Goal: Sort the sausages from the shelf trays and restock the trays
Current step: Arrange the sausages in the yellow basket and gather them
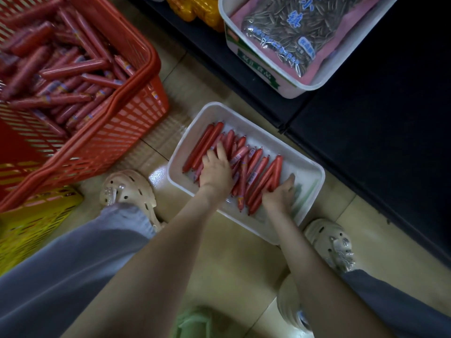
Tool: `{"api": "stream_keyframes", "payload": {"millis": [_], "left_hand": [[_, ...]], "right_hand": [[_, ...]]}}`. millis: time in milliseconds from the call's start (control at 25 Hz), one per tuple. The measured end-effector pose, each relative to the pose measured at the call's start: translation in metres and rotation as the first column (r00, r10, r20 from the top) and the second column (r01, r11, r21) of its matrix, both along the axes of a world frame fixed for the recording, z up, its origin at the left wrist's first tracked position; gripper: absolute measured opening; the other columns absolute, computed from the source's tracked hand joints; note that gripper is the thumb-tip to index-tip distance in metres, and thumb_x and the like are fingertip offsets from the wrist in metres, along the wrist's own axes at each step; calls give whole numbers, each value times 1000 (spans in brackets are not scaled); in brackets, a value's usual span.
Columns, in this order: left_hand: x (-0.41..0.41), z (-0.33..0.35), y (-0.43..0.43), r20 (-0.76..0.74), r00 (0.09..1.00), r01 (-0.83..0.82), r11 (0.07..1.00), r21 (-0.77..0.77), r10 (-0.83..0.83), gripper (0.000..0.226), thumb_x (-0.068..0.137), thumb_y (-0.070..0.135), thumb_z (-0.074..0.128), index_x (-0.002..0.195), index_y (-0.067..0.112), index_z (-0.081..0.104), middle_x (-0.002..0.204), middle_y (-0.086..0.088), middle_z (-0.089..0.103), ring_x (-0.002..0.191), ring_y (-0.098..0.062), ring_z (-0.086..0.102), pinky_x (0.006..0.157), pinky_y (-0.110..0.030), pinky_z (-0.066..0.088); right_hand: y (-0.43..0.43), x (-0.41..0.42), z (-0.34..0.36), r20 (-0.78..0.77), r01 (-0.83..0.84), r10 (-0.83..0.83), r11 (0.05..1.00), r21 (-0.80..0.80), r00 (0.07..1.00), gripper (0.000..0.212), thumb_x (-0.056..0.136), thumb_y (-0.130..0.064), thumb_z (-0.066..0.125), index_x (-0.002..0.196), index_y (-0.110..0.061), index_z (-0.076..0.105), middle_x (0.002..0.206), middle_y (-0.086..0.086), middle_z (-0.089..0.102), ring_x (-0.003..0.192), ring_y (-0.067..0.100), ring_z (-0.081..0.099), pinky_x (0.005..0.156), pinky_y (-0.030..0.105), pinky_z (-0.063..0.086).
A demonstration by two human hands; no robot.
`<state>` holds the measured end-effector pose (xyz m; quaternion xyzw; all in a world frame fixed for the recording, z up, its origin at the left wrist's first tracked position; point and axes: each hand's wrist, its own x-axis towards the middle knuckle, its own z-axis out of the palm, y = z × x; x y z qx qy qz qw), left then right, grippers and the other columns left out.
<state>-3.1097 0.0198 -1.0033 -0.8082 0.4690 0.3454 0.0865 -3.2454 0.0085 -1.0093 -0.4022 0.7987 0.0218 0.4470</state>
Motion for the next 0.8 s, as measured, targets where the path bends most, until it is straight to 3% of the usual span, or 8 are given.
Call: {"api": "stream_keyframes", "payload": {"millis": [80,160,240,360,480,600,680,800], "left_hand": [[5,-10,7,69,994,91,996,-8,-90,80,98,29,37,146,10,-24,156,-18,-7,144,-34,4,117,-43,9],[11,-22,17,85,978,190,981,22,-192,74,100,31,28,144,15,-29,156,-10,-23,145,-28,-16,118,-43,-2],[15,-26,23,58,971,229,973,39,-232,68,101,33,22,142,18,-31,156,-5,-27,143,-25,-22,117,-46,-4],[11,-26,22,10,950,312,949,40,-313,70,100,42,24,144,28,-29,154,0,-31,144,-23,-21,114,-57,-4],[16,-26,22,13,924,381,923,60,-382,73,99,47,28,145,32,-27,153,1,-32,145,-22,-19,114,-57,-3],[22,-28,21,121,939,321,947,25,-322,74,98,40,29,143,33,-30,152,0,-34,143,-27,-22,113,-59,-1],[22,-31,21,88,959,264,963,49,-268,72,101,34,28,142,34,-31,152,-1,-35,143,-30,-23,115,-58,1],[19,-31,19,19,965,259,963,70,-261,70,101,39,26,141,37,-31,153,0,-32,142,-33,-23,115,-57,2]], "right_hand": [[9,1,-11,-60,-112,114,993,44,992,86,92,-13,54,151,-25,-8,157,13,0,141,34,19,112,46,30],[14,3,-16,-31,-166,165,986,-31,986,87,92,-15,53,151,-20,-11,154,14,11,136,33,30,108,39,34],[21,12,-9,19,-232,236,965,-120,972,87,93,-18,54,151,-18,-11,152,12,19,132,29,35,102,28,33],[32,27,-4,-145,-563,545,789,-246,826,95,86,-39,60,150,-24,-9,159,12,-1,144,29,5,115,41,11],[31,26,-18,-203,-771,745,624,-125,636,87,89,-38,53,148,-36,-11,158,0,-19,144,26,-19,115,48,-1],[28,16,-27,-149,-615,603,787,-52,784,74,98,-31,37,147,-30,-18,156,-1,-25,143,29,-22,116,51,-1],[27,11,-27,-206,-471,463,882,10,862,74,100,-37,33,146,-24,-23,155,4,-28,142,34,-22,116,54,-1],[24,11,-21,-228,-508,513,857,84,828,78,96,-53,30,145,-30,-26,153,1,-33,140,33,-28,114,57,-8]]}}
